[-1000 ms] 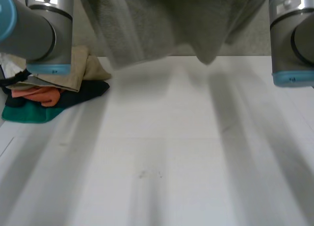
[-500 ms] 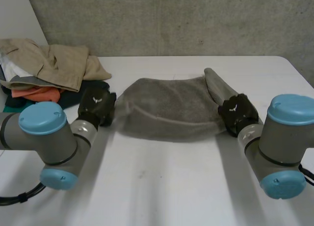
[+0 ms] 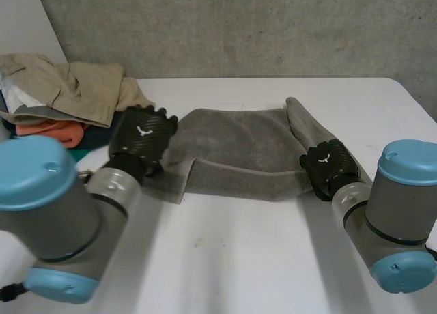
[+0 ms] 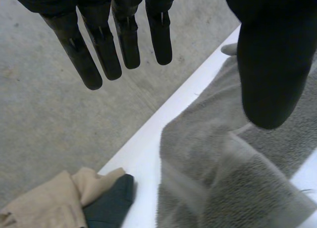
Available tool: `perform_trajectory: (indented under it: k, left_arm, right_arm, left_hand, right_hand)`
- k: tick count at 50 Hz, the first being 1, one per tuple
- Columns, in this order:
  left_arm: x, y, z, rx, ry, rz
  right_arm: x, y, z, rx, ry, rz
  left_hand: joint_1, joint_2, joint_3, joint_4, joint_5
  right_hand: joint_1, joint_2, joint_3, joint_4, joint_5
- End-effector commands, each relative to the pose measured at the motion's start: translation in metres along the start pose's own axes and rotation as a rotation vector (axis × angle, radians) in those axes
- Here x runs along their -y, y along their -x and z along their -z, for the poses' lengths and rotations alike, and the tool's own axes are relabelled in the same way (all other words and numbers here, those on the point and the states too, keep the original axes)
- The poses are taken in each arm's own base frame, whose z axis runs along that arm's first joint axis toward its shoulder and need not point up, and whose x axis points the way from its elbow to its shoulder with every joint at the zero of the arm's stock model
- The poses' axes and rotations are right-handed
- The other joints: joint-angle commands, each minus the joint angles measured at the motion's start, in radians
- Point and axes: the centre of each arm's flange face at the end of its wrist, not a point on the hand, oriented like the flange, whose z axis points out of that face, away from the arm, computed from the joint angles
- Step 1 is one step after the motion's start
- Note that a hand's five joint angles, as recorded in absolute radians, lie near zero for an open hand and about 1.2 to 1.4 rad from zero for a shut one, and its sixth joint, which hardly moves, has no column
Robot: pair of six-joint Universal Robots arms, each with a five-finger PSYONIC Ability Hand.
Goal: Fold the laundry.
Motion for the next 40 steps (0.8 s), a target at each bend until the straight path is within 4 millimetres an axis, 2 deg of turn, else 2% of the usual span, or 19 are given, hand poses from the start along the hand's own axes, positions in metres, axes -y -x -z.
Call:
perform_trajectory:
  k: [1, 2, 3, 5, 8, 18, 21, 25, 29, 35, 40]
  left_arm:
    - [-0.009, -0.036, -0.028, 0.017, 0.034, 0.002]
    - [-0.013, -0.044, -0.038, 0.018, 0.035, -0.001]
    - [-0.014, -0.046, -0.04, 0.017, 0.034, -0.001]
    - [-0.021, -0.053, -0.057, 0.027, 0.037, 0.001]
    - [-0.031, -0.061, -0.07, 0.025, 0.043, 0.001]
    - [-0.061, -0.072, -0.095, 0.031, 0.074, -0.007]
    - [-0.066, -0.066, -0.101, 0.053, 0.083, -0.007]
    - [-0.078, -0.041, -0.11, 0.134, 0.127, -0.012]
    - [-0.084, -0.03, -0.111, 0.162, 0.156, -0.025]
    - [-0.094, -0.014, -0.105, 0.167, 0.23, -0.037]
    - [-0.097, -0.013, -0.097, 0.151, 0.254, -0.038]
  right_arm:
    - [-0.002, 0.003, 0.002, 0.008, 0.008, 0.004]
    - [-0.002, 0.004, 0.003, 0.01, 0.011, 0.004]
    - [-0.003, 0.004, 0.003, 0.011, 0.012, 0.004]
    - [-0.004, 0.004, 0.003, 0.012, 0.015, 0.003]
    - [-0.005, 0.005, 0.004, 0.013, 0.02, 0.003]
    - [-0.009, 0.004, 0.005, 0.017, 0.028, 0.002]
    - [-0.009, 0.004, 0.004, 0.016, 0.031, 0.001]
    - [-0.009, 0.003, 0.004, 0.013, 0.03, 0.0]
    - [-0.009, 0.002, 0.004, 0.01, 0.029, 0.0]
    - [-0.008, 0.001, 0.004, 0.008, 0.026, 0.0]
    - [-0.008, 0.001, 0.003, 0.009, 0.025, 0.0]
  left_hand:
    - [0.022, 0.035, 0.034, 0.047, 0.053]
    - [0.022, 0.035, 0.034, 0.047, 0.053]
    - [0.022, 0.035, 0.034, 0.047, 0.053]
    - [0.022, 0.035, 0.034, 0.047, 0.053]
    - [0.022, 0.035, 0.034, 0.047, 0.053]
    - [0.016, 0.029, 0.028, 0.041, 0.047]
    - [0.025, 0.038, 0.037, 0.05, 0.056]
    - [0.031, 0.044, 0.043, 0.056, 0.062]
    - [0.084, 0.097, 0.095, 0.109, 0.114]
    - [0.401, 0.413, 0.412, 0.425, 0.431]
    - [0.749, 0.762, 0.761, 0.774, 0.78]
  right_hand:
    - [0.403, 0.217, 0.211, 0.209, 0.224]
    - [0.403, 0.217, 0.211, 0.209, 0.224]
    - [0.403, 0.217, 0.211, 0.209, 0.224]
    - [0.403, 0.217, 0.211, 0.209, 0.224]
    - [0.403, 0.217, 0.211, 0.209, 0.224]
    - [0.403, 0.217, 0.211, 0.209, 0.224]
    - [0.403, 0.217, 0.211, 0.209, 0.224]
    - [0.403, 0.217, 0.211, 0.209, 0.224]
    - [0.403, 0.217, 0.211, 0.209, 0.224]
    - [0.403, 0.217, 0.211, 0.209, 0.224]
    - [0.403, 0.217, 0.211, 0.209, 0.224]
